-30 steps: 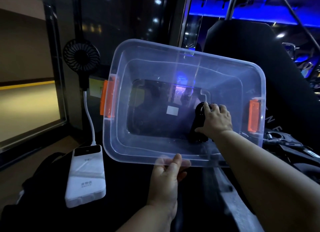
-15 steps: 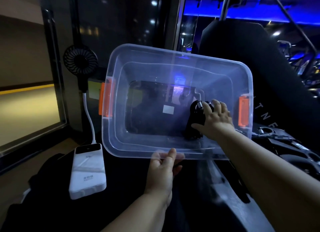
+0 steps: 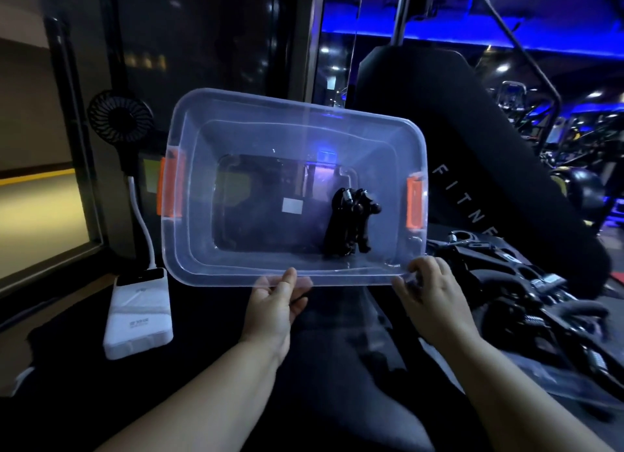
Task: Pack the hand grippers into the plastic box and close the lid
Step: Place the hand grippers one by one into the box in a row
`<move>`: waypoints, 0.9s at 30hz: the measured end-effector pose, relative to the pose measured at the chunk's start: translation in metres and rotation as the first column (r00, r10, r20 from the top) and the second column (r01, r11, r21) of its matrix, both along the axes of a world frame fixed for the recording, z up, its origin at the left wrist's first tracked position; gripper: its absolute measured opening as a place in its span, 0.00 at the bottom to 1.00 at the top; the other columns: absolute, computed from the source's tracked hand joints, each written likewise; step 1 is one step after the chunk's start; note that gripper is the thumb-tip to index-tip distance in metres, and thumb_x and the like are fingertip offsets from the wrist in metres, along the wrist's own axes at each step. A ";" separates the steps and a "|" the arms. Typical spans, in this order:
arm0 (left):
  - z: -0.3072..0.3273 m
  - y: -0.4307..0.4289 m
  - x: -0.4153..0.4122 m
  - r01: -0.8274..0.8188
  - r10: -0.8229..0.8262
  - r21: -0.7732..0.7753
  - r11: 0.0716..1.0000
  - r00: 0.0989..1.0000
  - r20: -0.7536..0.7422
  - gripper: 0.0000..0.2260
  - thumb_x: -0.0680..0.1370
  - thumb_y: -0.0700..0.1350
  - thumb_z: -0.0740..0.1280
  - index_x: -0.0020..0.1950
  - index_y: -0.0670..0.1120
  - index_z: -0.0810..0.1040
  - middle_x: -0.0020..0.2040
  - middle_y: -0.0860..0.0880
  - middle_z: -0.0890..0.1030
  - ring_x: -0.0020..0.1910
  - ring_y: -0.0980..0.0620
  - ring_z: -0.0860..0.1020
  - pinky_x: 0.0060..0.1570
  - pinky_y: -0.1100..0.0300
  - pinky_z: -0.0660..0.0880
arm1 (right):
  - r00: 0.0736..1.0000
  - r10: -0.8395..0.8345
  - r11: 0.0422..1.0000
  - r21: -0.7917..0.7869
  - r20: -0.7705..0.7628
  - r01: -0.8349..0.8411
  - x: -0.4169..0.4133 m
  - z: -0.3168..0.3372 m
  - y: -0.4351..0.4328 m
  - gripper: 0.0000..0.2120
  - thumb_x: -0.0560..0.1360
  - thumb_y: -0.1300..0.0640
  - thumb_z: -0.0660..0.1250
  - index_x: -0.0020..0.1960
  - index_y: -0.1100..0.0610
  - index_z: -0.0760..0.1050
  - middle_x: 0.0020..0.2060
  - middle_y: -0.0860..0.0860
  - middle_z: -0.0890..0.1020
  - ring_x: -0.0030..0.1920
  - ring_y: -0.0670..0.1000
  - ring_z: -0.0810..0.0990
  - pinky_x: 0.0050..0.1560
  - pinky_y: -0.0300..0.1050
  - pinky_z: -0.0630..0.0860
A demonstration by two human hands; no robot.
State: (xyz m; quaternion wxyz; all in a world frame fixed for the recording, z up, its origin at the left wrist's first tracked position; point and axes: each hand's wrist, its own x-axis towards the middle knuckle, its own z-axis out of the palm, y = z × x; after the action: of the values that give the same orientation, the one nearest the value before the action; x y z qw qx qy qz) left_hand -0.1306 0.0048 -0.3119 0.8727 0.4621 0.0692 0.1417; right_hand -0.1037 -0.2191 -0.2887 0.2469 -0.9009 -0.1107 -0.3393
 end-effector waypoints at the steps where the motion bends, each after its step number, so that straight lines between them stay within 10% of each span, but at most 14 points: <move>1: 0.001 0.000 0.000 -0.004 0.004 0.001 1.000 1.000 0.004 0.05 0.78 0.45 0.64 0.46 0.46 0.70 0.34 0.49 0.84 0.36 0.57 0.83 0.43 0.60 0.75 | 1.000 -0.004 1.000 -0.027 -0.011 0.004 -0.003 -0.001 -0.004 0.11 0.72 0.50 0.71 0.48 0.56 0.73 0.43 0.48 0.72 0.46 0.55 0.74 0.46 0.44 0.68; 9: -0.001 -0.001 0.000 -0.018 0.018 0.028 0.999 1.000 0.006 0.04 0.79 0.45 0.64 0.46 0.46 0.71 0.36 0.49 0.84 0.36 0.57 0.83 0.41 0.60 0.74 | 0.975 -0.215 0.934 -0.302 -0.051 0.190 -0.023 -0.019 -0.015 0.19 0.68 0.39 0.69 0.53 0.49 0.74 0.56 0.48 0.74 0.62 0.54 0.66 0.59 0.52 0.62; 16: -0.004 0.000 0.003 -0.026 0.026 0.049 0.998 1.000 -0.006 0.04 0.79 0.46 0.64 0.48 0.46 0.72 0.36 0.50 0.84 0.37 0.56 0.83 0.40 0.60 0.74 | 0.945 -0.287 0.914 -0.338 -0.155 0.222 -0.019 -0.023 -0.023 0.32 0.68 0.32 0.64 0.68 0.41 0.64 0.75 0.45 0.56 0.72 0.51 0.53 0.65 0.55 0.58; 27: -0.004 -0.002 0.004 -0.026 0.026 0.045 0.999 1.000 -0.008 0.04 0.79 0.46 0.64 0.47 0.46 0.72 0.35 0.50 0.84 0.36 0.56 0.83 0.40 0.60 0.74 | 0.931 -0.337 0.896 -0.351 -0.142 0.271 -0.018 -0.019 -0.019 0.46 0.54 0.22 0.57 0.67 0.44 0.65 0.59 0.48 0.63 0.62 0.52 0.58 0.64 0.50 0.53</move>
State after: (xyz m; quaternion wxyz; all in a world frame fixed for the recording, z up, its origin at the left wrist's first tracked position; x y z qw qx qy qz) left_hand -0.1268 0.0032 -0.3162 0.8598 0.4814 0.0757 0.1524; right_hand -0.1217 -0.2380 -0.3080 0.0484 -0.9647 0.0032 -0.2588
